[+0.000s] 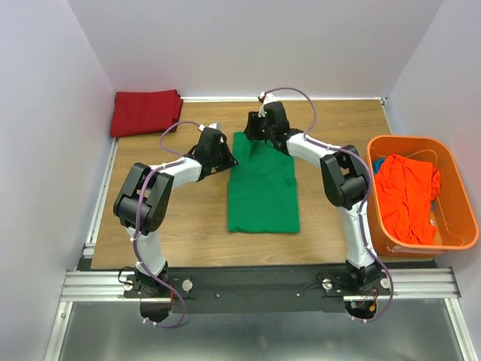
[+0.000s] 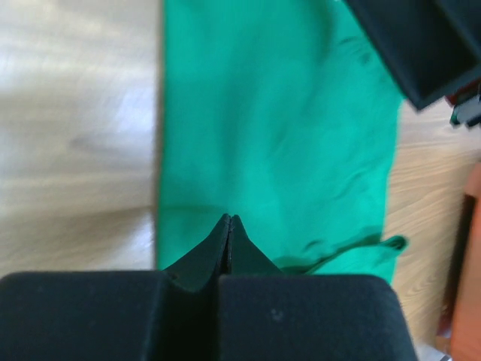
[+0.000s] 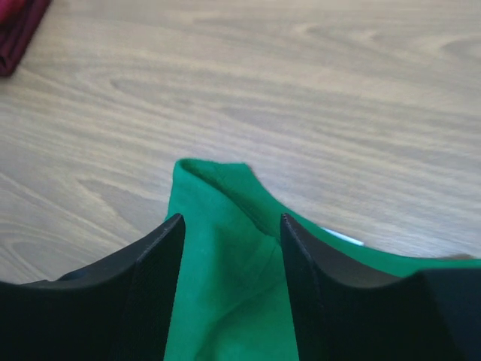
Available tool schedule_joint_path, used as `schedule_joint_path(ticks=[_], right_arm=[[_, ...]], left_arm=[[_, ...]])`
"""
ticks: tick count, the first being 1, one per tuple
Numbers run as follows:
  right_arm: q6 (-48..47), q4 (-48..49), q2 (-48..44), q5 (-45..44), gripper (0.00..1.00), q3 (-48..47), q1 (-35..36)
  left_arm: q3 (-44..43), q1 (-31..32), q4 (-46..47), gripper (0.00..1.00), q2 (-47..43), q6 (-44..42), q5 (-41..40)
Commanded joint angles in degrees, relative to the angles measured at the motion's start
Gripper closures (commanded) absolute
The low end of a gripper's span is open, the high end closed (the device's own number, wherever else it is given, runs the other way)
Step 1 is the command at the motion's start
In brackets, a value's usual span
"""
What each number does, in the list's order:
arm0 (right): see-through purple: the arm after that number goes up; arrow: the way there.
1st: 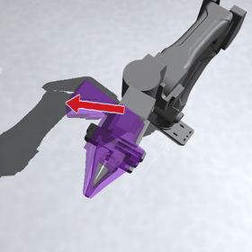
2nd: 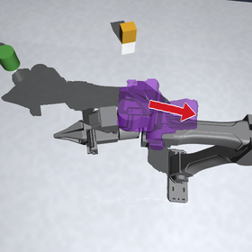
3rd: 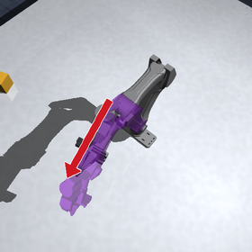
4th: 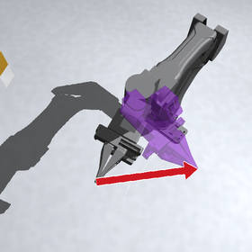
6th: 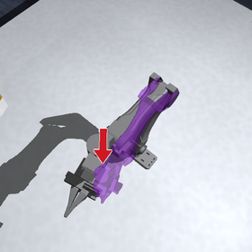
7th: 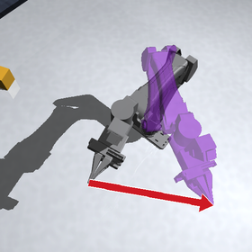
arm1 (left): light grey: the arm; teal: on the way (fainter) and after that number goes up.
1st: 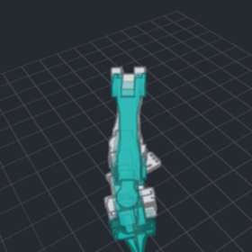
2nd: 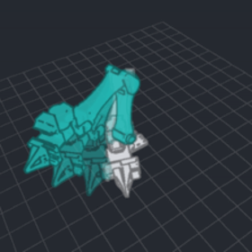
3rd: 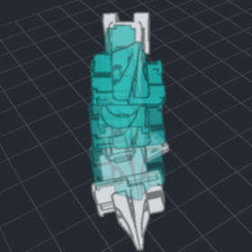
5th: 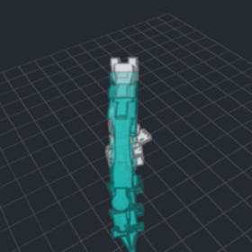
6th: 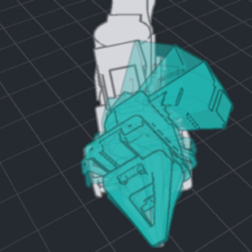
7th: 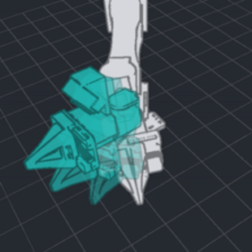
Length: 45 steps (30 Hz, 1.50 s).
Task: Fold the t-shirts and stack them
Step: Fold the folded rectangular tshirt in 1/3 of the way
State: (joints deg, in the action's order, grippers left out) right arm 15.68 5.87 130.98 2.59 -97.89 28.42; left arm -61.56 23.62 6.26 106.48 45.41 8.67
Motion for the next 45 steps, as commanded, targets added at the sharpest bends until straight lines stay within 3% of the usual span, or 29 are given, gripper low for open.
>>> schedule_joint_path(ticks=[1, 8, 16, 30, 45], right_arm=[[0.4, -1.8, -6.0, -6.2, 0.37, 0.2, 0.1], [4.6, -9.9, -13.0, -12.6, 0.39, 5.8, -3.1], [8.8, -13.5, -19.5, -5.1, 0.45, 16.1, -9.3], [8.1, -14.6, -13.3, -0.9, 0.58, 16.5, -10.1], [8.1, -14.5, -9.2, -0.2, 0.59, 14.1, -10.1]], left_arm=[[-4.0, -0.4, -2.2, 1.00, -2.5, -1.9, 0.7], [-10.7, -1.0, -3.7, 1.00, -0.1, -1.9, 0.3], [-18.1, -1.2, -5.1, 1.00, 5.9, -1.5, -0.3], [-21.3, -1.3, -5.7, 1.00, 10.5, -2.2, -0.6], [-20.8, -1.6, -5.9, 1.00, 10.9, -2.6, -0.8]])
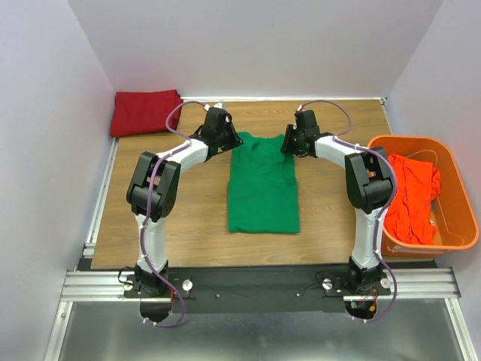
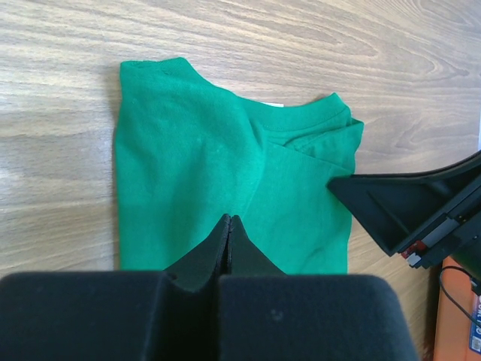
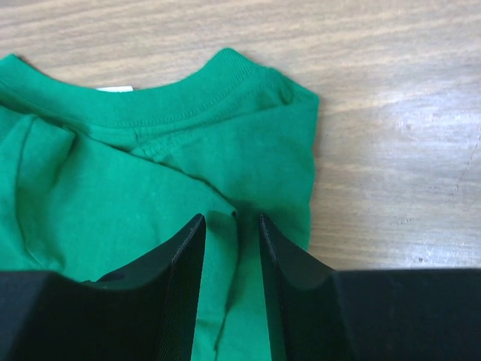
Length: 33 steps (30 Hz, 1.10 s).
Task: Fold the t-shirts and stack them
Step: Fold the folded rectangular tshirt in 1/3 of the way
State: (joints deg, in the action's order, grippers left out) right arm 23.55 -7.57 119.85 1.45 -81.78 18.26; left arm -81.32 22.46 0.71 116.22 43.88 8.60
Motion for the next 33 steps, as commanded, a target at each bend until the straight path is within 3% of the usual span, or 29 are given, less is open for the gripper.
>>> schedule_joint_path(ticks=[1, 7, 18, 33], right_arm=[[0.4, -1.0, 2.1, 1.2, 0.59, -2.3, 0.1], [0.6, -1.0, 3.0, 2.1, 0.59, -3.2, 0.1], [1.5, -1.0, -1.1, 1.4, 0.82, -1.2, 0.1], [2.6, -0.9, -9.4, 0.8, 0.94, 3.8, 0.1]], left_arm=[[-1.0, -0.5, -0.4, 1.00, 1.1, -1.1, -0.7], [-1.4, -0.7, -0.4, 1.00, 1.4, -1.2, -0.7], [-1.8, -0.8, -0.4, 1.00, 2.6, -1.3, -0.5], [-2.3, -0.8, -0.4, 1.00, 3.8, -1.2, -0.6]])
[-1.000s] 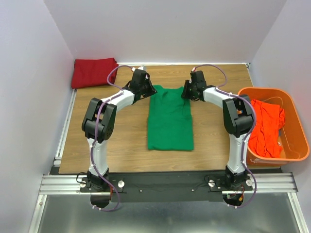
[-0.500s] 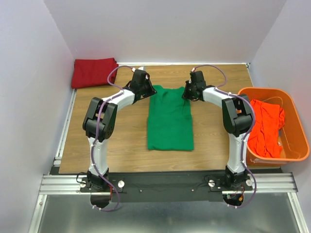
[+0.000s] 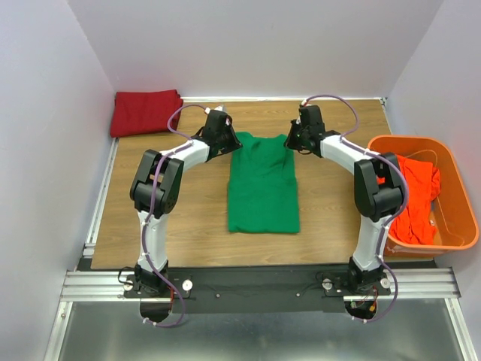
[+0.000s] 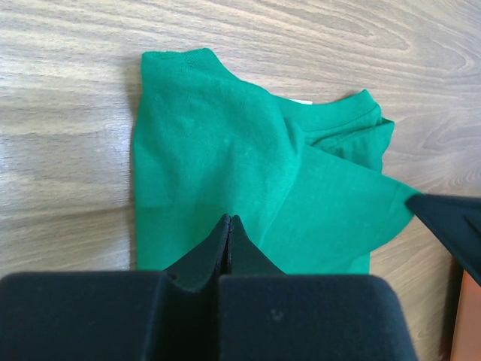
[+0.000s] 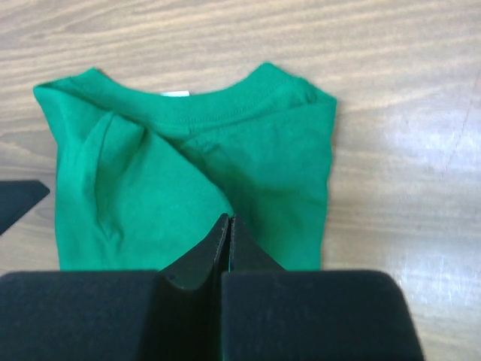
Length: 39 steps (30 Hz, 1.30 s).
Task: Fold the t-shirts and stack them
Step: Fold the folded rectangular tshirt in 1/3 of the way
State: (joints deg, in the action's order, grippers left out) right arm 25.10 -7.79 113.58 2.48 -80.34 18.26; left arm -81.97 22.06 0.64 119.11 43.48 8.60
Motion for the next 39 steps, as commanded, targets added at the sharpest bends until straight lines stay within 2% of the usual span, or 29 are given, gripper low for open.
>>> schedule_joint_path(ticks=[1, 3, 15, 29, 35, 36, 38, 39], right_arm=[[1.0, -0.6, -3.3, -0.2, 0.95, 2.6, 0.1], [1.1, -0.6, -4.0, -0.5, 0.99, 3.2, 0.1], [2.3, -0.4, -9.3, -5.5, 0.99, 10.0, 0.2], [4.5, -0.6, -2.4, -10.5, 0.98, 8.7, 0.1], [5.0, -1.6, -0.9, -11.3, 0.81, 8.3, 0.1], [5.2, -2.2, -1.5, -12.1, 0.72, 8.4, 0.1], [5.1, -2.6, -2.6, -12.5, 0.63, 8.6, 0.1], [5.0, -3.0, -3.1, -12.9, 0.56, 8.8, 0.1]], left_arm=[[-1.6, -0.4, -0.3, 1.00, 1.1, -0.9, -0.5], [-1.7, -0.5, -0.3, 1.00, 1.3, -0.8, -0.7], [-2.0, -0.5, -0.2, 1.00, 2.4, -0.7, -0.4], [-2.2, -0.6, -0.6, 1.00, 0.9, -1.6, 0.3], [1.2, -0.8, -0.3, 0.99, -4.5, -1.8, 1.2], [1.7, -0.8, -0.2, 0.97, -6.1, -1.8, 1.3], [3.6, -0.8, 0.0, 0.95, -7.8, -2.1, 1.9], [4.5, -0.8, 0.2, 0.92, -9.8, -2.1, 1.9]])
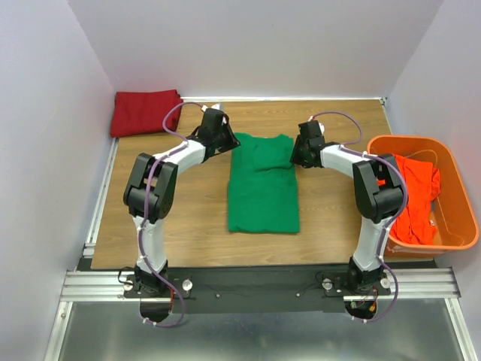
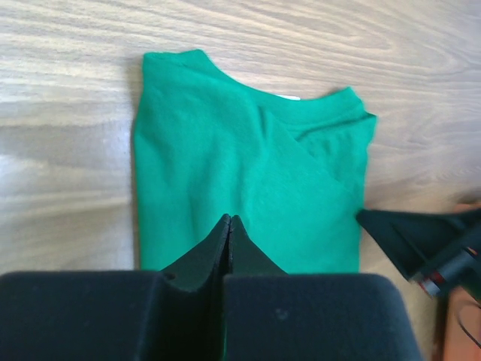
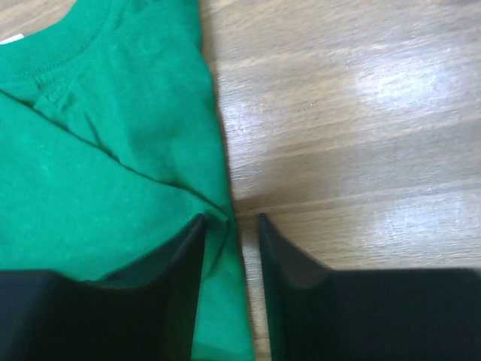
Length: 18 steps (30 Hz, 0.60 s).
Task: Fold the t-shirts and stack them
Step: Fold the folded rectangular tshirt in 1/3 of the way
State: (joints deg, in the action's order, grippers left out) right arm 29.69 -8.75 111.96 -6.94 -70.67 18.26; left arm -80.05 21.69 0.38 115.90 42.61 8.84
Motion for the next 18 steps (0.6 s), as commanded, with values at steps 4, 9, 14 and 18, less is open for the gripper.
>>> schedule_joint_path(ticks=[4, 9, 14, 18], right_arm=[[0.4, -4.7, -5.1, -3.7, 0.51, -0.7, 0.1], [1.6, -6.9, -13.8, 0.6, 0.50, 4.1, 0.1], [4.1, -7.3, -23.7, 9.4, 0.50, 16.8, 0.0], [6.1, -7.4, -30.4, 18.8, 0.50, 26.1, 0.2]], left_arm=[[8.3, -0.4, 2.1, 0.88, -12.3, -1.1, 2.8], [20.3, -0.4, 3.0, 0.86, -21.3, -1.2, 1.6], [34.0, -0.2, 5.6, 0.81, -28.9, -1.2, 2.8], [41.7, 0.7, 5.9, 0.76, -33.0, -2.2, 3.6]])
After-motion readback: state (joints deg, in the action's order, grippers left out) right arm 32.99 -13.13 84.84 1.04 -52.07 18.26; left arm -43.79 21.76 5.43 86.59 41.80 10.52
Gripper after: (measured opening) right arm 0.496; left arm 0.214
